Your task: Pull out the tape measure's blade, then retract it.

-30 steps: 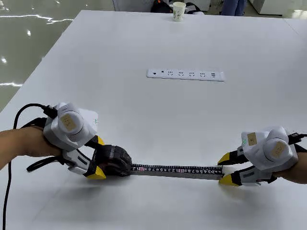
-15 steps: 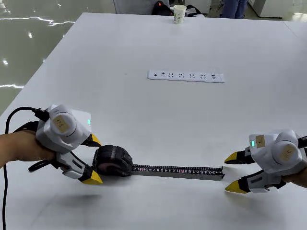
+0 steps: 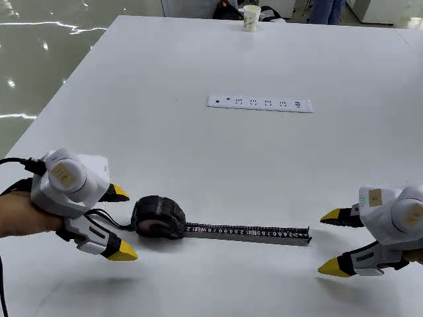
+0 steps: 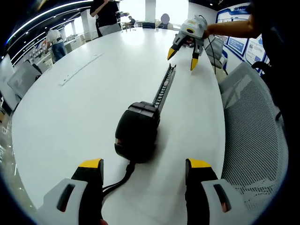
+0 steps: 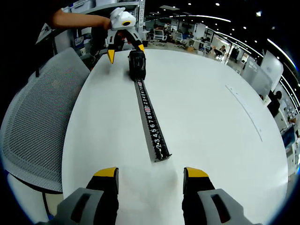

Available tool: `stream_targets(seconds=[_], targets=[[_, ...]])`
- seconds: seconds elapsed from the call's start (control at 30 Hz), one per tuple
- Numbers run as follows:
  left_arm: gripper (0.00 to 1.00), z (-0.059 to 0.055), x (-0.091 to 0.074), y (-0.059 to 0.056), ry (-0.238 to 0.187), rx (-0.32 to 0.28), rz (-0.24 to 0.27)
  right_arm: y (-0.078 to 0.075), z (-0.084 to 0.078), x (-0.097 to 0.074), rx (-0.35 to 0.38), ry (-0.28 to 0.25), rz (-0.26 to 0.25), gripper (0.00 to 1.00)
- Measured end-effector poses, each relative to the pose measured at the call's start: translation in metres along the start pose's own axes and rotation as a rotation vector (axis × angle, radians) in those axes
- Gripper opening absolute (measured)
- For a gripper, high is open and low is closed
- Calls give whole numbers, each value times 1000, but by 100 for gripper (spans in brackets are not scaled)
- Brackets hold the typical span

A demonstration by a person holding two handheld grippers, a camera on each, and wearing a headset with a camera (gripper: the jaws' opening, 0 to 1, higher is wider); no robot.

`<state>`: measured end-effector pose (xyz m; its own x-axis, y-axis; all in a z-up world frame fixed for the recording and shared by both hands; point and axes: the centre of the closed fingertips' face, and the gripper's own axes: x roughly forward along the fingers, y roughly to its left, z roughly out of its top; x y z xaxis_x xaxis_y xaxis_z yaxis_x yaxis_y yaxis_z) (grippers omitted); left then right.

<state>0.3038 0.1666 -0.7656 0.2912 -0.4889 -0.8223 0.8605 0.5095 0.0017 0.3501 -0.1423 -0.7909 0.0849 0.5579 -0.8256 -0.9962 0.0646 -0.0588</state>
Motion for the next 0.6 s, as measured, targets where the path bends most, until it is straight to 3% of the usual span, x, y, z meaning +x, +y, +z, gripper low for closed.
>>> stream_targets(seconds=[0.23, 0.6], targets=[[72, -6, -5, -5, -7, -31, 20, 9, -1, -3, 52, -13, -13, 61], [78, -6, -10, -17, -57, -94, 52, 22, -3, -9, 138, -33, -43, 70]])
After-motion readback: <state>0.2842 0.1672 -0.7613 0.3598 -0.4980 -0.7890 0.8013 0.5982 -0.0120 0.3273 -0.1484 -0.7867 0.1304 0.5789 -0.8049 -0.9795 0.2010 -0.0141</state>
